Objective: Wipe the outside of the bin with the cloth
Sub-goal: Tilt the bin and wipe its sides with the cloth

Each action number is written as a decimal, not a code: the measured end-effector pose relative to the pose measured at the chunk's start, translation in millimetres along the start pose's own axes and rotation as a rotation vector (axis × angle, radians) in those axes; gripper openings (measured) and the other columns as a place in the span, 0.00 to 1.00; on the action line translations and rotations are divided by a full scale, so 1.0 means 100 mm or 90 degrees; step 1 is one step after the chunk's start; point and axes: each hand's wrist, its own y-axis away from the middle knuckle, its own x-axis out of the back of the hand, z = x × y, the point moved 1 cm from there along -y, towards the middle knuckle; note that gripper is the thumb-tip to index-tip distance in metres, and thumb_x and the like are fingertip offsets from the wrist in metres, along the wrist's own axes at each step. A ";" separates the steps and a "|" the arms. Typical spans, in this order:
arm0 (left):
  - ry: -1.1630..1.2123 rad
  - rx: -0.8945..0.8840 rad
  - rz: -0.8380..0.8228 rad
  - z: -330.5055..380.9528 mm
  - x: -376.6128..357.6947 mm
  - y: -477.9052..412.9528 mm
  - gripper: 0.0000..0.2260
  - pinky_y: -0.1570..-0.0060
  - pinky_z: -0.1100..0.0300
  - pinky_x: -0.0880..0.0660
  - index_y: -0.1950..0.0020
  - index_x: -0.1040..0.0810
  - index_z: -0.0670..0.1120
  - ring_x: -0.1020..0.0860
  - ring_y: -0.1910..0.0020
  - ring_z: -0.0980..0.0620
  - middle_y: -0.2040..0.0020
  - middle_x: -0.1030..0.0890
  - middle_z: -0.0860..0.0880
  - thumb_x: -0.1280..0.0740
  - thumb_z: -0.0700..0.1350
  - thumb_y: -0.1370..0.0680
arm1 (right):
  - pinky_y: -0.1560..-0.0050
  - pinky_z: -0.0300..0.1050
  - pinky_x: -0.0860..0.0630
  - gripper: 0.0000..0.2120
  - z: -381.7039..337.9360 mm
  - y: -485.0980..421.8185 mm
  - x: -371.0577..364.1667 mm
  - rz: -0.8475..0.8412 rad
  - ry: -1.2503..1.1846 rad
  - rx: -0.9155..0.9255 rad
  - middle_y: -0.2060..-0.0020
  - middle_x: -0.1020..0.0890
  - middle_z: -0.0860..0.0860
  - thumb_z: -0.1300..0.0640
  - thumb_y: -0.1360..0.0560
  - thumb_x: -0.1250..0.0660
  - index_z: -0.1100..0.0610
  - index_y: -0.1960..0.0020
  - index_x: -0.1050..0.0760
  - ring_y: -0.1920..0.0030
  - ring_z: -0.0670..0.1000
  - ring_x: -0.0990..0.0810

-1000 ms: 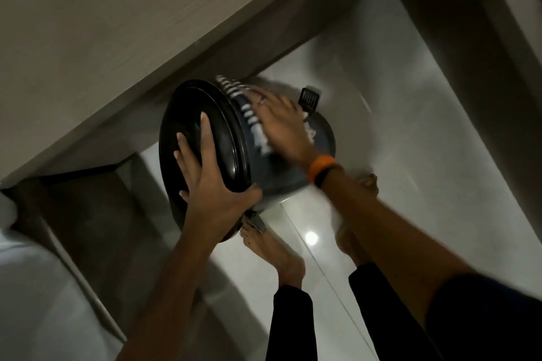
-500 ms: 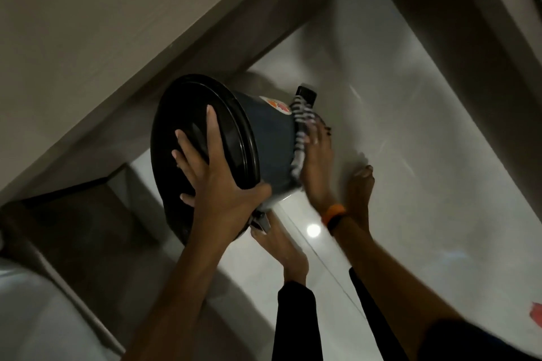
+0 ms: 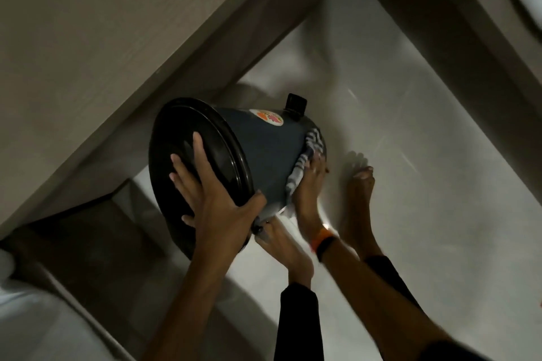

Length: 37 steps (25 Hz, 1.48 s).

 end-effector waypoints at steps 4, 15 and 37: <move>0.026 -0.019 0.053 0.12 -0.10 -0.10 0.51 0.28 0.24 0.53 0.21 0.54 0.64 0.62 0.18 0.44 0.17 0.62 0.50 0.22 0.48 0.32 | 0.20 0.38 0.34 0.50 0.02 0.84 -0.25 -0.115 -0.242 0.033 0.18 0.48 0.31 0.21 0.28 0.43 0.41 0.17 0.60 0.20 0.34 0.39; -0.325 -0.214 0.087 -0.40 -0.37 0.18 0.61 0.30 0.22 0.45 0.18 0.61 0.53 0.61 0.19 0.35 0.17 0.59 0.36 0.20 0.59 0.36 | 0.28 0.43 0.26 0.28 -0.29 -0.13 0.30 -0.114 -0.329 -0.052 0.20 0.35 0.53 0.39 0.14 0.50 0.50 0.17 0.43 0.25 0.53 0.28; 0.220 0.163 0.082 -0.12 0.01 -0.26 0.42 0.47 0.48 0.20 0.25 0.35 0.54 0.20 0.43 0.42 0.50 0.21 0.51 0.26 0.34 0.36 | 0.19 0.74 0.45 0.25 0.11 -0.29 0.68 0.045 0.421 0.321 0.17 0.39 0.54 0.44 0.15 0.50 0.44 0.18 0.43 0.16 0.60 0.42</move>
